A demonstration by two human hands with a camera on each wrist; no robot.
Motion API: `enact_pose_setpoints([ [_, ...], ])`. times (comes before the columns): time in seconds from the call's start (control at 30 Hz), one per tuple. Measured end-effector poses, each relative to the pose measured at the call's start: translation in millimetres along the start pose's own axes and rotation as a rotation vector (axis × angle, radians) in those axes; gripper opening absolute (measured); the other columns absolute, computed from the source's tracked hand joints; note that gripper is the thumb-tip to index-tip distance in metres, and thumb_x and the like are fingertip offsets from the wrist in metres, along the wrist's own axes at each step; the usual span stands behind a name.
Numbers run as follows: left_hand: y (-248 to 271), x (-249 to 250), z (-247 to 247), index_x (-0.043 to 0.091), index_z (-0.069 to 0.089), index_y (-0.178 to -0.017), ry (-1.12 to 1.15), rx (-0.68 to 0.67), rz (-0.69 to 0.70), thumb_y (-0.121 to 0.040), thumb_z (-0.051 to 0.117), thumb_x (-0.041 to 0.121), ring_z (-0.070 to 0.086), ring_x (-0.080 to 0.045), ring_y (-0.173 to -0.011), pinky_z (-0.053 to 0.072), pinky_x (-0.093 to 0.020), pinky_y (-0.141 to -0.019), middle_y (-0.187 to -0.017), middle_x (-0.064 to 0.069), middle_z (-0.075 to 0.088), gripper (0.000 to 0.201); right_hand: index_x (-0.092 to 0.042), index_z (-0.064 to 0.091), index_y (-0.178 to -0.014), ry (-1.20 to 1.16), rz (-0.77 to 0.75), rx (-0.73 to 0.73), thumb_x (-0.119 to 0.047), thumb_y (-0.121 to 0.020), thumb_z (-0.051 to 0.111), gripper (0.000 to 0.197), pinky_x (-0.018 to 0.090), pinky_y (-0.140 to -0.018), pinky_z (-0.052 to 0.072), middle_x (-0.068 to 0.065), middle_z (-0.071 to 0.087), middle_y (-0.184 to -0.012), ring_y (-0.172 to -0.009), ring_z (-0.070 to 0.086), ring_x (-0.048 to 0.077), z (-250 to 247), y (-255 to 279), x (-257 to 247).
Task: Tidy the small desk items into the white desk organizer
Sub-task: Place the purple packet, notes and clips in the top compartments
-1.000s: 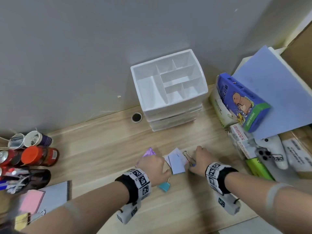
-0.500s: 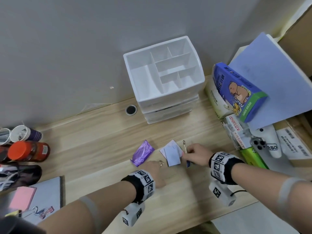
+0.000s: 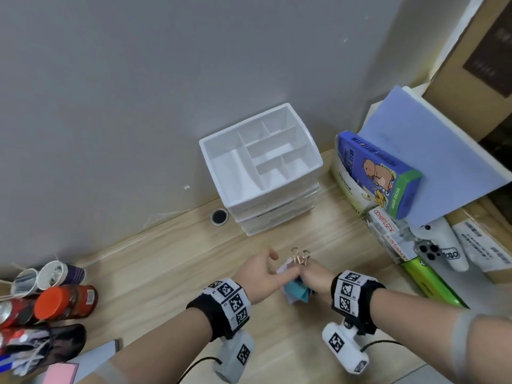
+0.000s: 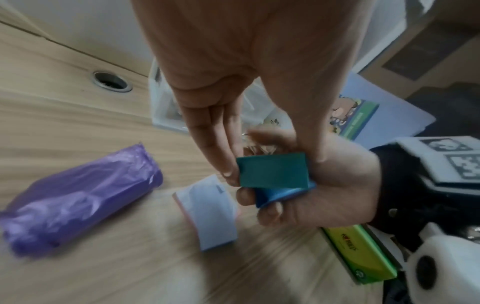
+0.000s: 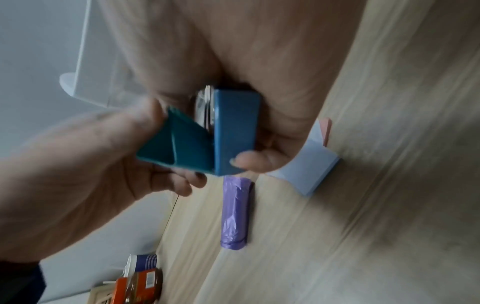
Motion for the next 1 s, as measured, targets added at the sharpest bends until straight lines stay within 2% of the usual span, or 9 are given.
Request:
enact_pose_setpoints([
  [0.1, -12, -29, -15, 0.013, 0.047, -0.112, -0.200, 0.119, -0.168, -0.077, 0.066, 0.052, 0.062, -0.025, -0.090, 0.050, -0.035, -0.075, -0.102, -0.006, 0.063, 0.056, -0.011, 0.052, -0.083, 0.279, -0.019, 0.168, -0.022, -0.100, 0.042, 0.023, 0.029, -0.059, 0.037, 0.006, 0.055, -0.074, -0.066, 0.052, 0.022, -19, -14, 12],
  [0.2, -14, -71, -11, 0.009, 0.042, -0.118, -0.379, 0.038, -0.306, -0.075, 0.070, 0.048, 0.057, -0.029, -0.103, 0.051, -0.038, -0.086, -0.119, -0.010, 0.050, 0.065, -0.016, 0.048, -0.105, 0.629, -0.051, 0.174, -0.024, -0.102, 0.037, 0.014, 0.035, -0.063, 0.045, 0.006, 0.062, -0.079, -0.066, 0.055, 0.023, -27, -18, 19],
  [0.33, -18, -98, 14, 0.011, 0.042, -0.125, -0.382, -0.019, -0.285, -0.072, 0.071, 0.046, 0.056, -0.027, -0.108, 0.050, -0.035, -0.088, -0.121, -0.008, 0.052, 0.070, -0.012, 0.037, -0.126, 0.873, 0.069, 0.150, -0.030, -0.095, 0.047, 0.038, 0.039, -0.071, 0.049, 0.004, 0.062, -0.090, -0.083, 0.065, 0.029, -17, -28, 28],
  [0.43, -29, -103, 24, 0.012, 0.044, -0.124, -0.403, 0.010, -0.255, -0.082, 0.065, 0.037, 0.059, -0.028, -0.109, 0.049, -0.034, -0.087, -0.120, -0.009, 0.059, 0.054, -0.012, 0.035, -0.121, 0.899, 0.123, 0.185, -0.059, -0.087, 0.053, 0.061, 0.040, -0.081, 0.049, 0.003, 0.066, -0.099, -0.093, 0.066, 0.029, -6, -39, 38],
  [0.57, -34, -103, 27, 0.015, 0.050, -0.117, -0.391, 0.005, -0.228, -0.087, 0.058, 0.030, 0.063, -0.027, -0.102, 0.043, -0.029, -0.074, -0.114, -0.006, 0.065, 0.036, -0.016, 0.044, -0.114, 1.096, 0.063, 0.260, -0.061, -0.080, 0.060, 0.059, 0.039, -0.079, 0.040, 0.001, 0.069, -0.104, -0.098, 0.066, 0.024, 5, -45, 36],
  [0.7, -24, -94, 17, 0.021, 0.057, -0.103, -0.371, 0.024, -0.180, -0.081, 0.062, 0.035, 0.060, -0.026, -0.088, 0.047, -0.030, -0.073, -0.095, -0.004, 0.063, 0.026, -0.023, 0.053, -0.114, 1.079, 0.114, 0.183, -0.061, -0.069, 0.066, 0.061, 0.041, -0.091, 0.041, -0.002, 0.068, -0.112, -0.107, 0.063, 0.023, 9, -52, 32],
  [0.8, -15, -84, 1, 0.026, 0.057, -0.090, -0.261, -0.001, -0.157, -0.068, 0.070, 0.041, 0.064, -0.020, -0.071, 0.057, -0.034, -0.067, -0.079, 0.004, 0.062, 0.030, -0.028, 0.055, -0.118, 1.054, 0.087, 0.132, -0.058, -0.070, 0.068, 0.058, 0.042, -0.094, 0.042, -0.003, 0.058, -0.121, -0.114, 0.060, 0.022, 9, -50, 28],
  [0.9, -5, -63, -22, 0.029, 0.050, -0.079, -0.168, -0.013, -0.061, -0.064, 0.076, 0.038, 0.060, -0.013, -0.067, 0.053, -0.030, -0.066, -0.077, 0.008, 0.062, 0.031, -0.026, 0.065, -0.098, 0.991, -0.012, 0.091, -0.046, -0.075, 0.062, 0.030, 0.032, -0.076, 0.046, -0.005, 0.066, -0.104, -0.096, 0.068, 0.020, 17, -41, 23],
  [1.0, 7, -28, -55, 0.027, 0.050, -0.071, -0.058, 0.069, 0.056, -0.062, 0.081, 0.031, 0.052, -0.006, -0.060, 0.047, -0.025, -0.061, -0.069, 0.009, 0.059, 0.033, -0.016, 0.066, -0.087, 0.809, -0.063, -0.012, -0.038, -0.076, 0.059, 0.026, 0.028, -0.066, 0.050, -0.002, 0.072, -0.084, -0.082, 0.071, 0.020, 17, -31, 22],
])
Point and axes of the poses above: each hand's wrist, its own y-axis away from the middle knuckle, its own z-axis out of the palm, x = y × z, the point moved 3 cm from there along -y, towards the middle knuckle
